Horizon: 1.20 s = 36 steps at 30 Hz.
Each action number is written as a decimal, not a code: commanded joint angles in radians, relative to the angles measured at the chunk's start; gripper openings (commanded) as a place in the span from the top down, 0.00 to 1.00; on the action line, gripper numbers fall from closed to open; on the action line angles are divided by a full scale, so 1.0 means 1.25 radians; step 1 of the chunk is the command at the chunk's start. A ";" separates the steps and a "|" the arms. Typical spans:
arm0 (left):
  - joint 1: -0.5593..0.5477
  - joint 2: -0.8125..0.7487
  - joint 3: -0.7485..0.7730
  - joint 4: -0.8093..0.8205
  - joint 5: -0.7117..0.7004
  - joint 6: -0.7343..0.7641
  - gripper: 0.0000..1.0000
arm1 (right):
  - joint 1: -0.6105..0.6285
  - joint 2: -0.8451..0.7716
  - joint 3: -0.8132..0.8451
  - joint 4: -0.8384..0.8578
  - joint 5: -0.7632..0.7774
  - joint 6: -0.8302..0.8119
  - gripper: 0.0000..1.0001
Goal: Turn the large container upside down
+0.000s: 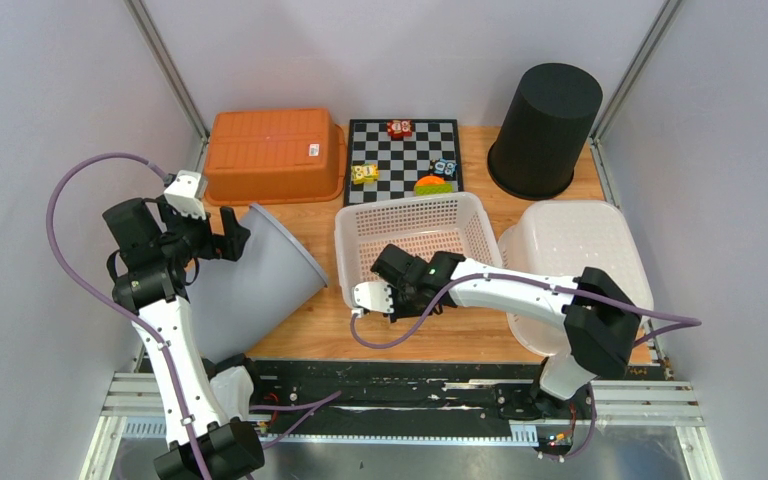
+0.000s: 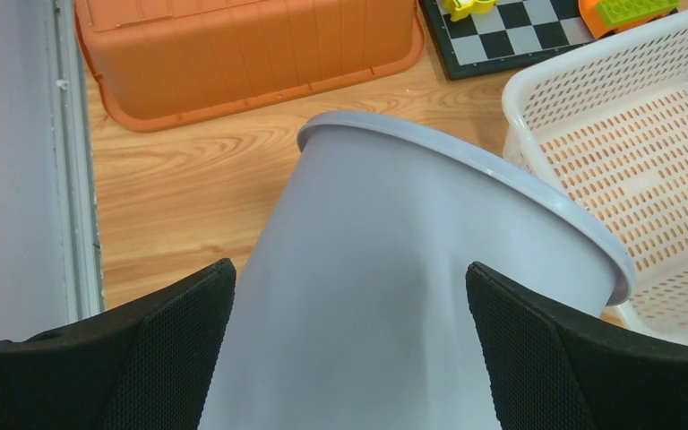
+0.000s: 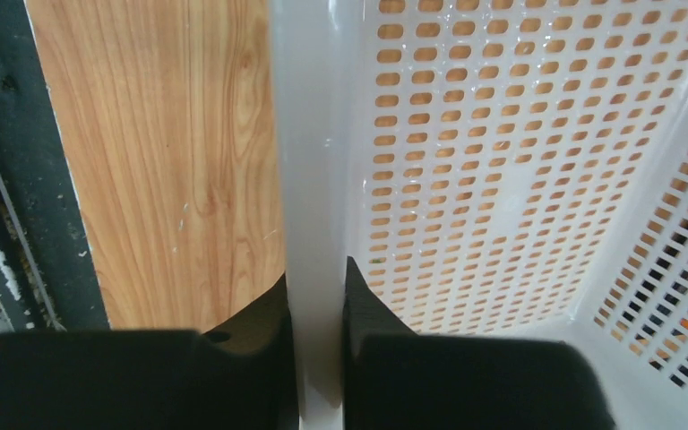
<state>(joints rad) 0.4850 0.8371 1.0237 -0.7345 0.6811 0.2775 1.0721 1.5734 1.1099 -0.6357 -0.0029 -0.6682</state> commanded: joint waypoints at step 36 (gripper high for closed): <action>0.005 0.010 -0.001 0.013 0.018 -0.006 0.00 | -0.162 -0.522 0.081 -0.228 0.428 -0.205 0.98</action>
<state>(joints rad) 0.4850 0.8452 1.0222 -0.7345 0.6884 0.2768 0.9207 0.9874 1.2255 -0.8276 0.4835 -0.9134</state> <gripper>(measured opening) 0.997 0.169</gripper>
